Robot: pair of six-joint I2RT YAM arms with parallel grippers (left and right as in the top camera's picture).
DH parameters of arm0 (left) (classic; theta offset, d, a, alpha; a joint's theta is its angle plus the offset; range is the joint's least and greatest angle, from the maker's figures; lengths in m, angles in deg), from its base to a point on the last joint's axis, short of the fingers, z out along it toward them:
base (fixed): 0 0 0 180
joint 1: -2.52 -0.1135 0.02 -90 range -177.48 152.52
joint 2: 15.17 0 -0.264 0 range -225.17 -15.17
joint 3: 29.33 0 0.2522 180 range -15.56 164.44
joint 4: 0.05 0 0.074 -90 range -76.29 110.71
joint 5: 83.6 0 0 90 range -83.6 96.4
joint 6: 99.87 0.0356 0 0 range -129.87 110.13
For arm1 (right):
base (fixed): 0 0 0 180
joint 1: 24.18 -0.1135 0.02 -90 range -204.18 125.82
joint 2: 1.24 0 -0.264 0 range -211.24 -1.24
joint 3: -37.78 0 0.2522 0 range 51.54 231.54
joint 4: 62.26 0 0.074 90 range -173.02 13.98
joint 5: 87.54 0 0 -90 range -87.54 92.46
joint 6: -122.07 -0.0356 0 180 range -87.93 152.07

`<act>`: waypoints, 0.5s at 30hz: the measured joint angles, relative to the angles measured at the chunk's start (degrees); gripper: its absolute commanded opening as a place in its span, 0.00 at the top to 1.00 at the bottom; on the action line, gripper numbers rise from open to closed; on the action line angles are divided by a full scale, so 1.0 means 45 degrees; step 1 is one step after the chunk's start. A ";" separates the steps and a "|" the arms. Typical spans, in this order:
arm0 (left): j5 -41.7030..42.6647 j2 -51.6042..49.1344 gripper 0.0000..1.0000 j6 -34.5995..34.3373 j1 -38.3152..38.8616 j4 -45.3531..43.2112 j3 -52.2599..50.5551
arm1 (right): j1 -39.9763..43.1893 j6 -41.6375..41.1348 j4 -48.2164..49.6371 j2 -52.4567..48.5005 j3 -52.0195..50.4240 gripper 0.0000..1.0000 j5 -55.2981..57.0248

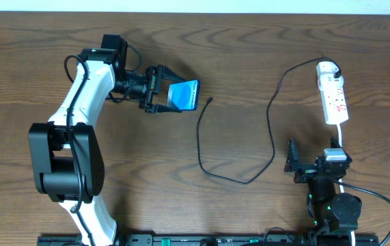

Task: Plug charger to phone and switch on socket
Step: 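Carry the phone right toward the table center with the left gripper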

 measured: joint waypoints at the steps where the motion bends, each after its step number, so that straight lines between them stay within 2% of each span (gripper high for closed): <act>1: 0.0107 0.0000 0.35 -0.0034 0.0000 0.0005 0.0000 | 0.0000 0.0000 0.0005 0.0000 0.0000 0.01 0.0005; 15: 0.0427 0.0000 0.35 -0.0141 0.0000 0.0000 0.0000 | 0.0000 0.0000 0.0000 0.0000 0.0000 0.01 0.0000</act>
